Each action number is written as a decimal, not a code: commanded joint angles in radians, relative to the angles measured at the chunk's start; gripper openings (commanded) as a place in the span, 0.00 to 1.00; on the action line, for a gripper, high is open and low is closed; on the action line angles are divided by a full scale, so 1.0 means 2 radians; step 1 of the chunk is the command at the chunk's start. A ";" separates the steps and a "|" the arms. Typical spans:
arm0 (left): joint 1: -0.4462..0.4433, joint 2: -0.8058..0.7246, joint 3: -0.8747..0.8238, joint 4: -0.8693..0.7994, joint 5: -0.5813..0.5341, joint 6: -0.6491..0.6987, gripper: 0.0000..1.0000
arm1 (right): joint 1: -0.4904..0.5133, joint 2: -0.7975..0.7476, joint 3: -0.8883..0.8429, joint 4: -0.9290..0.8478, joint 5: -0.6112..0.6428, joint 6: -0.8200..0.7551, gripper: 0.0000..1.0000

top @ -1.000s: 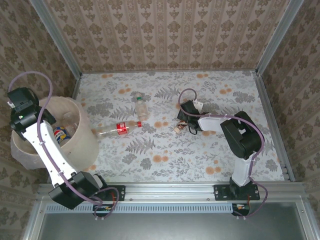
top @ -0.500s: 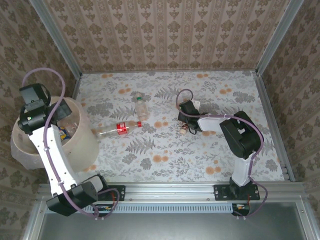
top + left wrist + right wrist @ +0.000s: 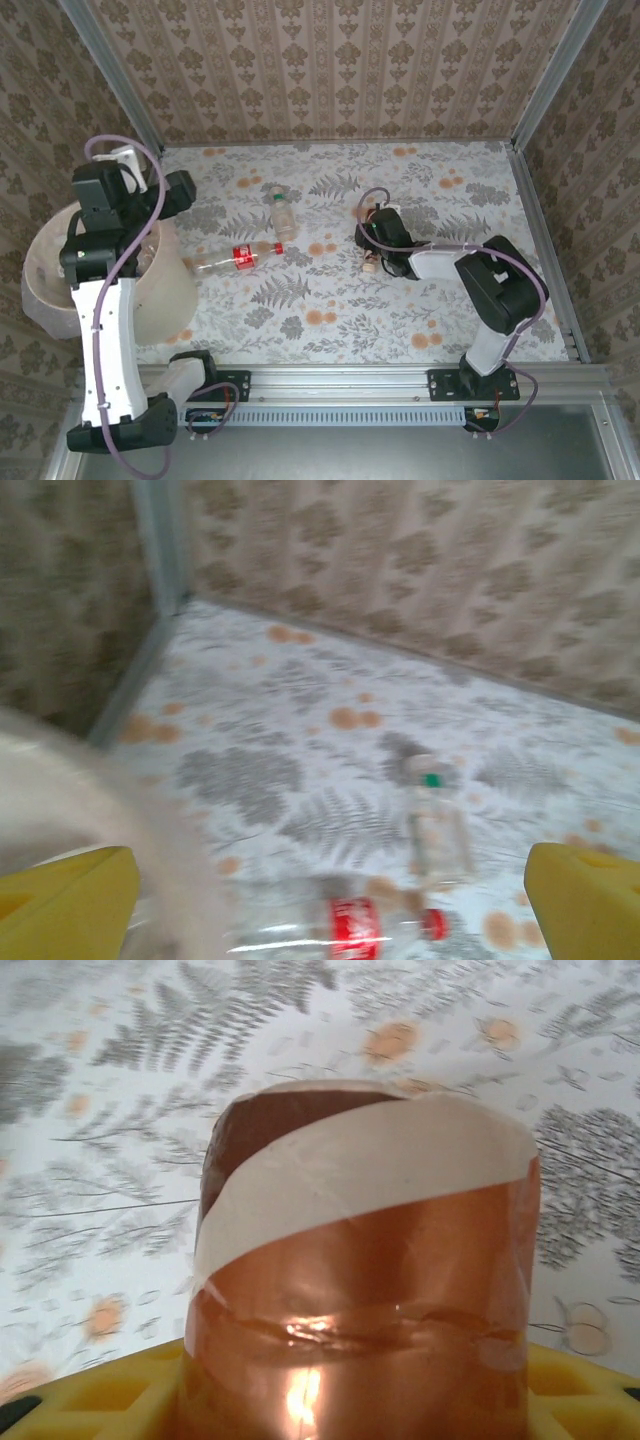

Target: Put the plastic bottles in the bin

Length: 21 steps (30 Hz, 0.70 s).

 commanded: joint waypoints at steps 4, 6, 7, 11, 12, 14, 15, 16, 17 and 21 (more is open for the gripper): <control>-0.065 0.017 -0.054 0.140 0.139 -0.078 1.00 | 0.004 -0.048 -0.032 0.114 -0.094 -0.022 0.46; -0.089 0.031 -0.058 0.157 0.147 -0.087 1.00 | 0.005 -0.057 -0.036 0.130 -0.110 -0.020 0.46; -0.102 0.039 -0.061 0.164 0.149 -0.089 1.00 | 0.006 -0.062 -0.038 0.138 -0.118 -0.018 0.46; -0.149 0.057 -0.104 0.233 0.170 -0.092 1.00 | 0.006 -0.079 -0.041 0.157 -0.128 0.016 0.46; -0.156 0.059 -0.120 0.257 0.185 -0.094 1.00 | 0.006 -0.081 -0.041 0.163 -0.128 0.027 0.46; -0.168 0.064 -0.157 0.309 0.216 -0.097 1.00 | 0.005 -0.089 -0.042 0.180 -0.128 0.064 0.46; -0.176 0.065 -0.171 0.329 0.224 -0.101 1.00 | 0.005 -0.093 -0.043 0.189 -0.132 0.078 0.46; -0.184 0.067 -0.188 0.354 0.232 -0.106 1.00 | 0.005 -0.097 -0.042 0.200 -0.135 0.092 0.46; -0.191 0.070 -0.204 0.382 0.242 -0.111 1.00 | 0.006 -0.100 -0.042 0.211 -0.138 0.104 0.46; -0.223 0.091 -0.241 0.461 0.278 -0.130 1.00 | 0.006 -0.113 -0.037 0.241 -0.149 0.134 0.46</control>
